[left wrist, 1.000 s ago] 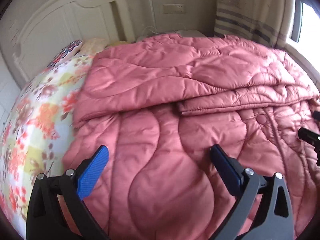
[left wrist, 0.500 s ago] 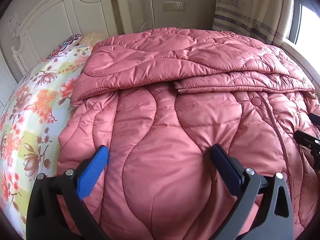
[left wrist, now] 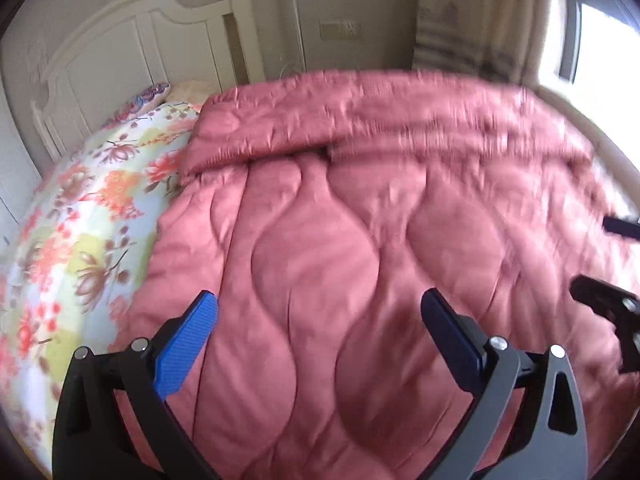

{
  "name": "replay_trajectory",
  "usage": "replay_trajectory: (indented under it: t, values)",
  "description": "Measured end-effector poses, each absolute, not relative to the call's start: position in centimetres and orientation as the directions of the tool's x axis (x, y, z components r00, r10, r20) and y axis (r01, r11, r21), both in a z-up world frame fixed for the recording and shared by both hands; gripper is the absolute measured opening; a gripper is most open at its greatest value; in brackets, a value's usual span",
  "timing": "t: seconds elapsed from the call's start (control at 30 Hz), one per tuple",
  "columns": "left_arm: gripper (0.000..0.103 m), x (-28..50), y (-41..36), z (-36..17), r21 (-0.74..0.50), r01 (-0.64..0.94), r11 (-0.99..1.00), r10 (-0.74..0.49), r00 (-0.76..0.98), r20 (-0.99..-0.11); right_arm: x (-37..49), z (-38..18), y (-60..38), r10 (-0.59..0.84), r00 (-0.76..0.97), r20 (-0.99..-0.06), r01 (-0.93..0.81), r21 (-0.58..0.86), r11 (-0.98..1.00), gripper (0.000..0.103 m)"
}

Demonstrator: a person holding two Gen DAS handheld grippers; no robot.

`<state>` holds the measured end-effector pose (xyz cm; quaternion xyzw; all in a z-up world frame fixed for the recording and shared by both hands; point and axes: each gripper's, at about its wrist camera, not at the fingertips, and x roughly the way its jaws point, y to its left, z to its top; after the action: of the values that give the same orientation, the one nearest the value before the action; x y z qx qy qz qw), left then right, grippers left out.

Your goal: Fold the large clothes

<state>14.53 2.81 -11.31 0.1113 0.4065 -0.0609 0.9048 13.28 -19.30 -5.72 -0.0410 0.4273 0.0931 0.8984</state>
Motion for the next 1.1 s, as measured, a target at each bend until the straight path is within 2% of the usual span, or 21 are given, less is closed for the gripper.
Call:
replay_trajectory:
  t: [0.07,0.17,0.27,0.37,0.47,0.6,0.7,0.8,0.93,1.03,1.1]
  values:
    - [0.101,14.5,3.0,-12.1,0.145,0.196,0.970,-0.018,0.651,-0.759,13.2,-7.7,-17.8,0.131,0.569,-0.812,-0.251,-0.020,0.968,0.098]
    - [0.101,14.6,3.8,-11.5,0.134,0.163,0.977,-0.001,0.638,-0.770,12.9,-7.9,-18.3,0.135,0.579,-0.804,-0.208,0.014,0.978,0.098]
    - [0.101,12.1,5.1,-9.8,0.112,0.144,0.983,-0.017,0.687,-0.726,11.2,-6.6,-18.9,0.105,0.612,-0.784,-0.183,-0.011,0.983,0.098]
    - [0.101,10.9,5.3,-9.9,0.145,0.132,0.981,0.014,0.691,-0.723,9.1,-6.1,-20.0,0.132,0.636,-0.760,-0.186,0.014,0.982,0.098]
    - [0.101,10.7,5.0,-12.0,0.188,0.121,0.975,0.069,0.637,-0.767,8.6,-8.2,-20.2,0.100,0.587,-0.803,-0.177,-0.006,0.984,0.099]
    - [0.101,7.8,6.2,-10.2,0.122,0.116,0.986,0.015,0.662,-0.749,6.2,-7.5,-21.2,0.107,0.620,-0.777,-0.160,0.009,0.987,0.098]
    - [0.101,6.0,6.5,-9.1,0.158,0.108,0.981,0.037,0.702,-0.711,4.3,-7.0,-21.8,0.102,0.647,-0.756,-0.172,-0.015,0.985,0.098]
    - [0.101,5.8,6.9,-10.6,0.188,0.108,0.976,0.068,0.670,-0.740,4.1,-8.6,-22.3,0.078,0.621,-0.780,-0.157,-0.026,0.987,0.099]
    - [0.101,4.9,9.0,-11.1,0.097,0.117,0.988,-0.005,0.663,-0.748,3.2,-8.5,-23.2,0.102,0.636,-0.765,-0.152,0.006,0.988,0.098]
    - [0.101,4.0,11.5,-10.4,0.116,0.064,0.991,0.039,0.698,-0.715,2.4,-6.9,-24.5,0.034,0.670,-0.742,-0.123,-0.066,0.990,0.098]
    - [0.101,3.8,14.2,-10.1,0.060,0.011,0.998,0.035,0.704,-0.709,1.9,-6.2,-26.6,0.000,0.683,-0.731,-0.075,-0.070,0.995,0.098]
